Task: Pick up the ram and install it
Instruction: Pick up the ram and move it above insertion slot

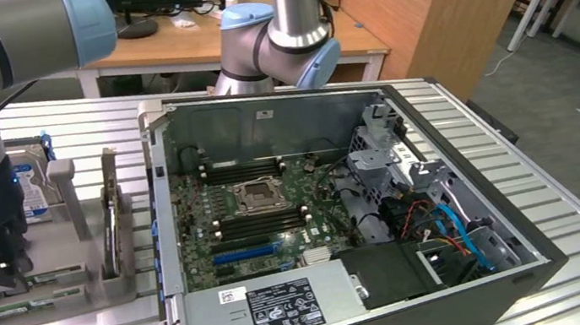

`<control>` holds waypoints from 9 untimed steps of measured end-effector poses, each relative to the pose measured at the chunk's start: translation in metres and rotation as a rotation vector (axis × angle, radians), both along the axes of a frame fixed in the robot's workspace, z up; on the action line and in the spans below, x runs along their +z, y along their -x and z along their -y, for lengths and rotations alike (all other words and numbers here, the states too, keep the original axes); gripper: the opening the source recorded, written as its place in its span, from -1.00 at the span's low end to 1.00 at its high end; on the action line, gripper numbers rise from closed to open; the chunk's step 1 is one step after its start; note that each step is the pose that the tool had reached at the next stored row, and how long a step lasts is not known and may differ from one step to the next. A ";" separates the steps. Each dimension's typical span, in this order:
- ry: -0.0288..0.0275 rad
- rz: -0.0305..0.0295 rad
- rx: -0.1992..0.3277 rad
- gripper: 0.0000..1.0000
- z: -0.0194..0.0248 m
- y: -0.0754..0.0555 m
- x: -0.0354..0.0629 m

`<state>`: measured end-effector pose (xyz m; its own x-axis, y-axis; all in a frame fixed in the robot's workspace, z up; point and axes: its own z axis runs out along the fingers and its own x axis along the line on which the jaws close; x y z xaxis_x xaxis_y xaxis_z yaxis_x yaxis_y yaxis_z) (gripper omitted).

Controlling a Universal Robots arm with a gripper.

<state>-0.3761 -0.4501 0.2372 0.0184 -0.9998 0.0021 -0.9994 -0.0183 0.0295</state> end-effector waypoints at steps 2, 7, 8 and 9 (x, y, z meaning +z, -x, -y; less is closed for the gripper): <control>0.0000 0.0000 0.000 -0.29 0.0001 0.000 -0.0008; 0.0000 0.0000 0.000 -0.29 0.0003 0.000 -0.0025; 0.0000 0.0000 0.000 -0.29 0.0003 0.000 -0.0028; 0.0000 0.0000 0.000 -0.29 0.0003 0.000 -0.0031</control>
<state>-0.3761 -0.4504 0.2341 0.0183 -0.9998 0.0021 -0.9994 -0.0183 0.0295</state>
